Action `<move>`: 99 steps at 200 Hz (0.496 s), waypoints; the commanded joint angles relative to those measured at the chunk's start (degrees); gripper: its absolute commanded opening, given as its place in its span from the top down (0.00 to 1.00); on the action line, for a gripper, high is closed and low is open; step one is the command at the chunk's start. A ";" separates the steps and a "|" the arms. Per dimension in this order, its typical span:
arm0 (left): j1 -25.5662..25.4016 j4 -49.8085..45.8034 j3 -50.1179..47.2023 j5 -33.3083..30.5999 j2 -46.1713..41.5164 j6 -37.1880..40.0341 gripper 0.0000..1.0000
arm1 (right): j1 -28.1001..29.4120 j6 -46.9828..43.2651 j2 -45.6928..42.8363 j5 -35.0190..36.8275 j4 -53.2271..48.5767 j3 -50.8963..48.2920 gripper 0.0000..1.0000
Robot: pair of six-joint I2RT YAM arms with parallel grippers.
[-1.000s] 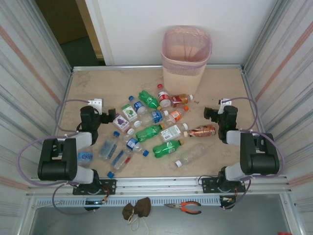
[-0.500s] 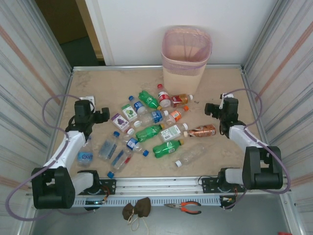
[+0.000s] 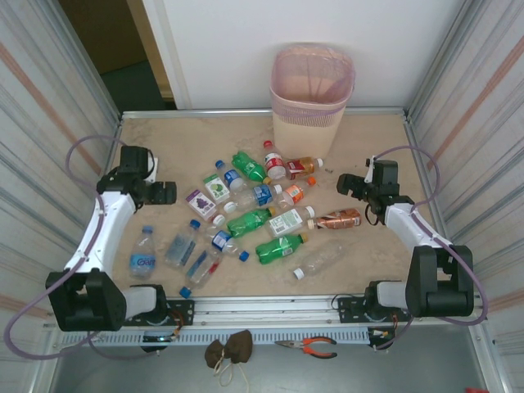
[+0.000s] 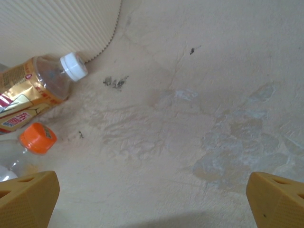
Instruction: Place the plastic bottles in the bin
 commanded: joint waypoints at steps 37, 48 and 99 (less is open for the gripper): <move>1.06 -9.49 -1.53 -4.67 4.57 13.25 0.15 | -0.20 1.03 0.84 -2.17 -1.69 2.78 0.00; 1.02 -8.35 -3.35 -3.87 4.46 14.23 0.15 | -0.40 1.03 1.14 -2.50 -2.00 3.41 0.00; 3.89 -1.86 -9.38 -2.47 5.89 13.22 0.27 | -1.19 1.12 1.17 -3.81 -2.21 3.86 0.00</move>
